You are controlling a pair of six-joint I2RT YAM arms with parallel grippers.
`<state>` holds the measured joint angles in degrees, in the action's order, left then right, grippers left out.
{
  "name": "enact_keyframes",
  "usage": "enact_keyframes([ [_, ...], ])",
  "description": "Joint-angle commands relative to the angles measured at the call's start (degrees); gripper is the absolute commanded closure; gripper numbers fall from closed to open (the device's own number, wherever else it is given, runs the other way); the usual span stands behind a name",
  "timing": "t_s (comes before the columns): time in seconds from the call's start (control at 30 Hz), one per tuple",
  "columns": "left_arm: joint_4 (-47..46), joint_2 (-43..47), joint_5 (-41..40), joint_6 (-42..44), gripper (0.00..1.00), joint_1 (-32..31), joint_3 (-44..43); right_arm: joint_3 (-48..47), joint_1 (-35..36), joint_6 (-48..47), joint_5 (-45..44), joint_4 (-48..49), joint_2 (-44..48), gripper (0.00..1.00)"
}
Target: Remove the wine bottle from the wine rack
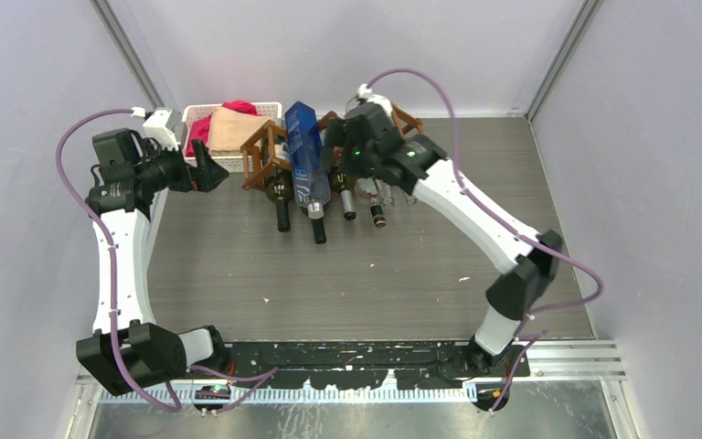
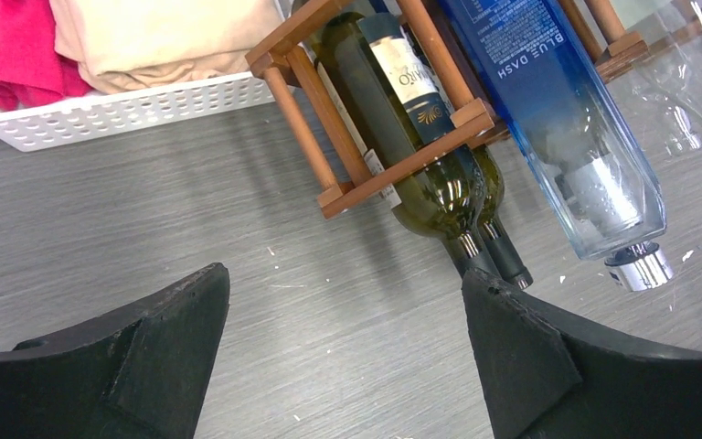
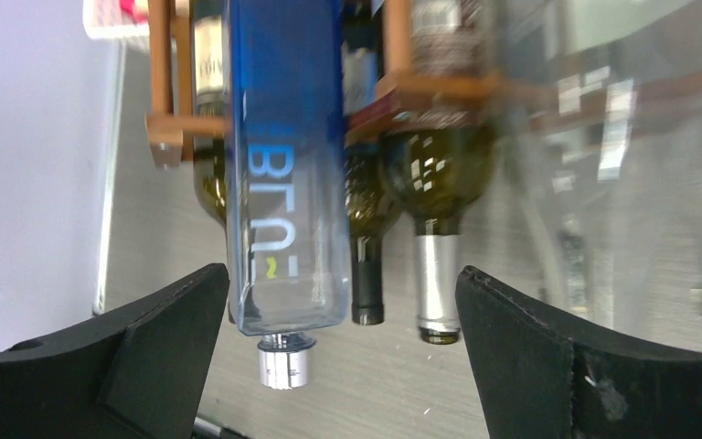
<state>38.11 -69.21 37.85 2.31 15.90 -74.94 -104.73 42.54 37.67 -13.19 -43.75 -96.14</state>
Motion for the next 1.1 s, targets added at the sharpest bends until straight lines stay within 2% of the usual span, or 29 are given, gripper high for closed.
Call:
enact_keyframes([
  [0.0,3.46,0.77,1.81,2.07,0.03,-0.26,-2.82,-5.39,2.21,2.43,4.68,0.1,-4.52,0.0],
  [0.47,6.71,2.55,3.34,5.26,0.03,-2.93,-2.31,-8.71,2.46,3.93,9.34,4.94,-13.73,0.0],
  [0.73,8.49,2.89,3.33,6.54,0.03,-4.44,-3.09,-9.45,2.25,4.49,8.78,6.21,-16.43,0.12],
  [0.83,8.93,3.32,3.53,7.0,0.03,-4.71,-3.36,-8.57,2.19,4.97,8.25,7.4,-16.47,0.19],
  [0.93,9.38,3.55,3.73,7.38,0.03,-5.22,-3.46,-7.39,2.15,5.45,8.14,8.87,-15.83,0.32],
  [1.0,9.6,3.64,3.81,7.73,0.03,-5.71,-3.38,-6.68,2.1,5.65,8.33,9.78,-15.03,0.45],
  [1.07,9.7,3.65,4.12,8.24,0.02,-6.08,-3.21,-6.2,2.14,5.62,8.49,10.34,-13.98,0.62],
])
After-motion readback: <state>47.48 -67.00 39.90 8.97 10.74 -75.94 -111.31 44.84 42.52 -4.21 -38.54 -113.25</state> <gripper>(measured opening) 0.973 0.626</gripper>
